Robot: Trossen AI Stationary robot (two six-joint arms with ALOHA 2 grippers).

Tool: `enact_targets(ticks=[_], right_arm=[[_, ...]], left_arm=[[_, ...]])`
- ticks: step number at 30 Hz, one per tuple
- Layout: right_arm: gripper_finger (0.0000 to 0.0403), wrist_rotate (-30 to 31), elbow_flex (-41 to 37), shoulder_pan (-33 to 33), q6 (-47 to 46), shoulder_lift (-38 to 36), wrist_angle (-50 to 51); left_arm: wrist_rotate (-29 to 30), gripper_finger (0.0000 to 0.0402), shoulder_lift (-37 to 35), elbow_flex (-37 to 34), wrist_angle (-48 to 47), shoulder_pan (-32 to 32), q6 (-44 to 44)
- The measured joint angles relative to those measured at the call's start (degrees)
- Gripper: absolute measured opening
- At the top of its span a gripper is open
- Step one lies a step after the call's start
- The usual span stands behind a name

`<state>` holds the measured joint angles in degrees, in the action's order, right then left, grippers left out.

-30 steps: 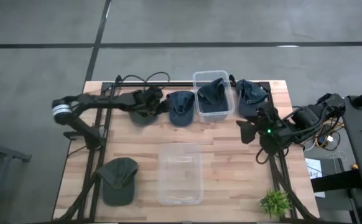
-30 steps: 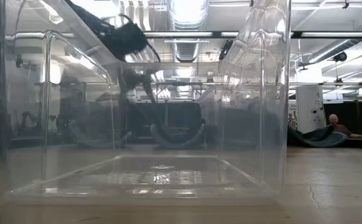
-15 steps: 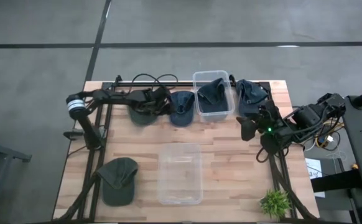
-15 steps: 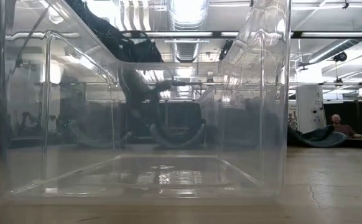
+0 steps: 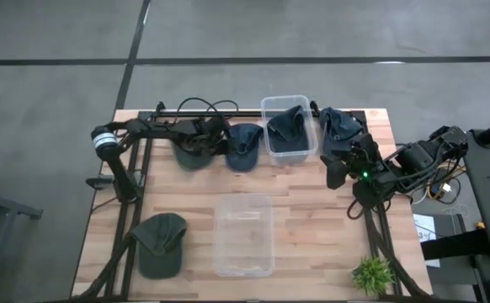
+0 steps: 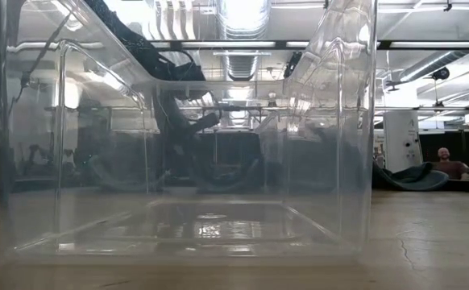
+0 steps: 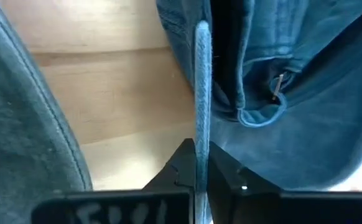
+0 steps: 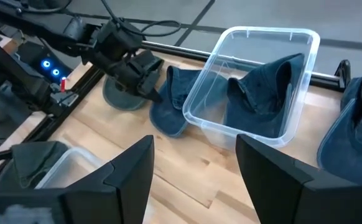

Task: Pick & Place hat
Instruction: Put the left blue cap into the top transparent bin

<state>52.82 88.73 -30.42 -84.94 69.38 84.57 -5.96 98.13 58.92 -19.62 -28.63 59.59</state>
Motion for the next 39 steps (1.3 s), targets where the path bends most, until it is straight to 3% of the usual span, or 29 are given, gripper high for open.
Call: enact_targets(ticks=[6,15,20,23,29,39], right_arm=[[0.0219,0.0,0.0,0.1,0.9,0.0,0.0],[0.0219,1.4,0.0,0.1,2.4,0.0,0.1],[0.0219,3.6,0.0,0.1,2.6,0.0,0.1],[0.0219,5.8,0.0,0.1,2.6,0.0,0.1],[0.0219,7.7,0.1,0.1,2.6,-0.5,0.1],[0.0219,8.3,0.1,0.1,2.4,-1.5,-0.1]], left_arm=[[0.6,0.0007,-4.7,0.0,-1.4,-1.6,-1.6],[4.2,0.0007,-18.6,1.0,-5.1,-3.3,-1.8],[8.0,0.0007,-26.4,2.8,-3.2,-3.3,1.9],[8.9,0.0007,-28.7,2.9,3.2,-3.3,5.6],[9.3,0.0007,-26.0,4.2,12.6,-1.5,11.8],[8.1,0.0007,-11.0,15.4,15.9,5.8,12.5]])
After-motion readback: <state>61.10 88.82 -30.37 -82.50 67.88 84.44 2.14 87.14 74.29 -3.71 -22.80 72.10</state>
